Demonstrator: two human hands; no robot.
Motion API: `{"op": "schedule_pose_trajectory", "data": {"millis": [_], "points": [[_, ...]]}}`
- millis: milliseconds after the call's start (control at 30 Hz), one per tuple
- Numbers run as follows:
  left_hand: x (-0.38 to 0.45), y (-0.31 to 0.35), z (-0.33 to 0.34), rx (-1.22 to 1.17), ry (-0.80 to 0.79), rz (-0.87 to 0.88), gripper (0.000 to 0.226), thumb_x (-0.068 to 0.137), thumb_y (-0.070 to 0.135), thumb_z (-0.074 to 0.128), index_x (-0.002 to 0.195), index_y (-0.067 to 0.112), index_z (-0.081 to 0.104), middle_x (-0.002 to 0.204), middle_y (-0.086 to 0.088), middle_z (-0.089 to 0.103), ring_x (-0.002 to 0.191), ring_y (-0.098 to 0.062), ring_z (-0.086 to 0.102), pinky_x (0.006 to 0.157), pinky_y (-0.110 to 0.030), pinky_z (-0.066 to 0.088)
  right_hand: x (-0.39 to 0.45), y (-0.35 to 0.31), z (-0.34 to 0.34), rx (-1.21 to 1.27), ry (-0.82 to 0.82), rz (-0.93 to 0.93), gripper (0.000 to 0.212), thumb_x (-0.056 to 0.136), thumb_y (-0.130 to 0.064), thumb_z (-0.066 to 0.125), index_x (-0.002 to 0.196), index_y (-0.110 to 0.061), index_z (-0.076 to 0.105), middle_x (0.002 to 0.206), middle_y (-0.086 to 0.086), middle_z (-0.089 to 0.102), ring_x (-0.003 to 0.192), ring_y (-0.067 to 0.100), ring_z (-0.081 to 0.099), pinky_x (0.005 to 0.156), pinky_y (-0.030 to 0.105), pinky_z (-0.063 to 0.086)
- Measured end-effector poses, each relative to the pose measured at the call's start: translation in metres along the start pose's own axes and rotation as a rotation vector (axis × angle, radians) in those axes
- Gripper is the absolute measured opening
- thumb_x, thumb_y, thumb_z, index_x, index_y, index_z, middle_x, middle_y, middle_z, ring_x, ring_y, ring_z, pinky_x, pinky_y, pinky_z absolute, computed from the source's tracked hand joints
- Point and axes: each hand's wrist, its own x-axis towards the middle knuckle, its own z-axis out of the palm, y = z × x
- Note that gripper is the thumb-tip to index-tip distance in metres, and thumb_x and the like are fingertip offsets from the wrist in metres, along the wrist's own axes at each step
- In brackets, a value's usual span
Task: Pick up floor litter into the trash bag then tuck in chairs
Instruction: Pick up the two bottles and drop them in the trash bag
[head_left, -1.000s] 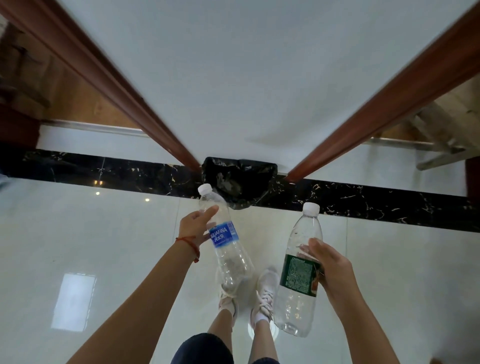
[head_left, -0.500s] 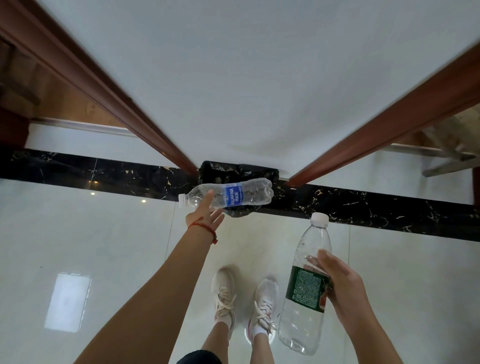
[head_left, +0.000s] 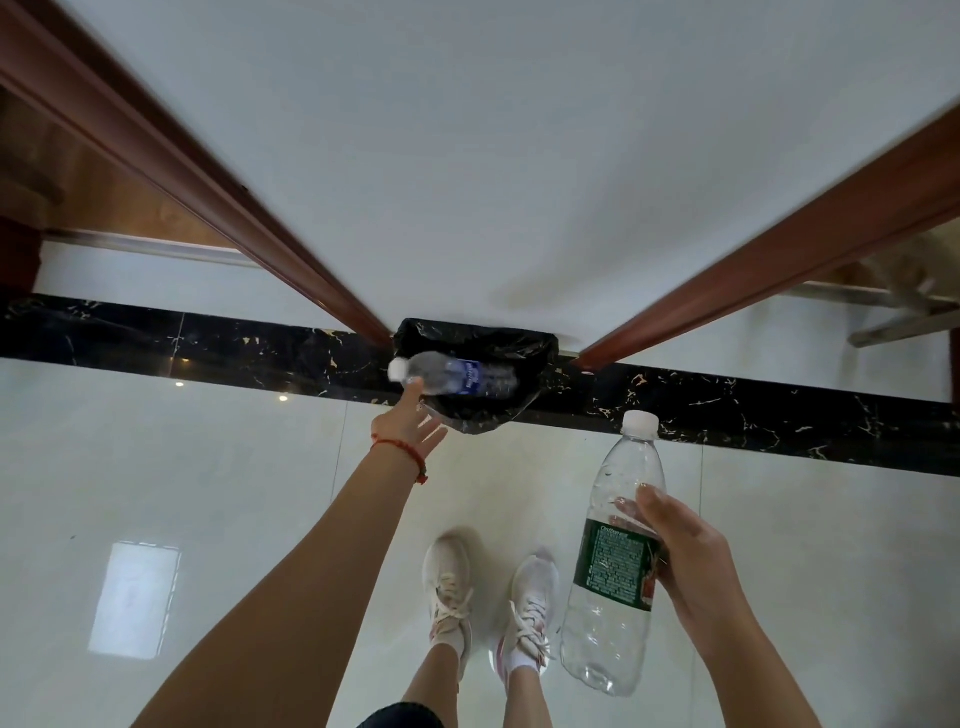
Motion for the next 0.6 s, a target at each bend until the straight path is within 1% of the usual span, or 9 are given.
{"op": "schedule_pose_trajectory", "data": {"millis": [100, 167, 200, 267, 333, 367, 433, 500, 600], "points": [[-0.013, -0.004, -0.011, 0.211, -0.037, 0.165, 0.035, 0.089, 0.024, 0.058, 0.118, 0.004, 0.054, 0.122, -0.012, 0.054, 0.113, -0.029, 0.053, 0.090, -0.039, 0.048, 0.003, 0.004, 0.009, 0.004, -0.011, 0.022, 0.063, 0.062, -0.037, 0.067, 0.115, -0.005, 0.057, 0.104, 0.011, 0.067, 0.097, 0.026, 0.063, 0.073, 0.035, 0.050], [-0.024, -0.010, -0.021, 0.421, -0.064, 0.343, 0.029, 0.090, 0.023, 0.056, 0.114, 0.007, 0.058, 0.114, -0.008, 0.058, 0.115, -0.028, 0.052, 0.094, -0.039, 0.046, 0.006, 0.008, 0.017, 0.013, -0.025, 0.047, 0.064, 0.062, -0.035, 0.074, 0.115, -0.005, 0.056, 0.106, 0.011, 0.067, 0.099, 0.027, 0.063, 0.082, 0.040, 0.051], [-0.030, -0.013, -0.027, 0.556, -0.067, 0.444, 0.030, 0.089, 0.024, 0.056, 0.114, 0.008, 0.058, 0.111, -0.006, 0.059, 0.115, -0.026, 0.053, 0.095, -0.038, 0.045, 0.008, 0.010, 0.022, 0.020, -0.028, 0.065, 0.062, 0.063, -0.035, 0.075, 0.114, -0.005, 0.056, 0.106, 0.011, 0.067, 0.099, 0.027, 0.062, 0.088, 0.042, 0.050], [-0.038, -0.020, -0.040, 0.783, -0.068, 0.605, 0.037, 0.088, 0.027, 0.058, 0.120, 0.009, 0.056, 0.119, -0.006, 0.059, 0.117, -0.022, 0.051, 0.099, -0.033, 0.041, 0.014, 0.013, 0.032, 0.040, -0.034, 0.108, 0.048, 0.069, -0.035, 0.071, 0.106, -0.007, 0.059, 0.105, 0.011, 0.067, 0.100, 0.027, 0.061, 0.092, 0.044, 0.048], [-0.042, -0.027, -0.054, 0.974, -0.072, 0.732, 0.044, 0.088, 0.028, 0.058, 0.128, 0.010, 0.051, 0.131, -0.006, 0.053, 0.123, -0.022, 0.046, 0.103, -0.033, 0.036, 0.021, 0.016, 0.045, 0.069, -0.032, 0.144, 0.028, 0.078, -0.032, 0.066, 0.096, -0.011, 0.061, 0.104, 0.011, 0.066, 0.100, 0.027, 0.060, 0.087, 0.040, 0.049], [-0.043, -0.029, -0.061, 1.073, -0.072, 0.797, 0.046, 0.088, 0.029, 0.057, 0.129, 0.011, 0.049, 0.134, -0.007, 0.051, 0.125, -0.023, 0.043, 0.104, -0.032, 0.033, 0.026, 0.017, 0.052, 0.086, -0.022, 0.158, 0.024, 0.080, -0.031, 0.065, 0.093, -0.011, 0.061, 0.103, 0.012, 0.066, 0.098, 0.027, 0.060, 0.084, 0.039, 0.050], [-0.045, -0.031, -0.074, 1.223, -0.075, 0.911, 0.047, 0.089, 0.031, 0.055, 0.130, 0.010, 0.048, 0.135, -0.008, 0.051, 0.127, -0.025, 0.043, 0.104, -0.034, 0.033, 0.037, 0.019, 0.066, 0.122, 0.007, 0.179, 0.029, 0.081, -0.030, 0.065, 0.097, -0.006, 0.062, 0.097, 0.013, 0.065, 0.088, 0.025, 0.059, 0.074, 0.035, 0.050], [-0.046, -0.030, -0.085, 1.325, -0.068, 1.007, 0.051, 0.087, 0.039, 0.047, 0.125, 0.006, 0.052, 0.129, -0.013, 0.056, 0.122, -0.031, 0.049, 0.098, -0.042, 0.040, 0.050, 0.018, 0.081, 0.170, 0.053, 0.197, 0.033, 0.082, -0.030, 0.065, 0.101, -0.004, 0.061, 0.087, 0.011, 0.062, 0.080, 0.021, 0.057, 0.067, 0.032, 0.048], [-0.044, -0.025, -0.100, 1.440, -0.035, 1.061, 0.056, 0.084, 0.041, 0.038, 0.120, 0.003, 0.056, 0.123, -0.017, 0.060, 0.115, -0.036, 0.055, 0.091, -0.048, 0.044, 0.067, 0.014, 0.102, 0.231, 0.129, 0.215, 0.025, 0.082, -0.032, 0.066, 0.088, -0.009, 0.059, 0.085, 0.010, 0.060, 0.082, 0.021, 0.058, 0.072, 0.035, 0.051]]}}
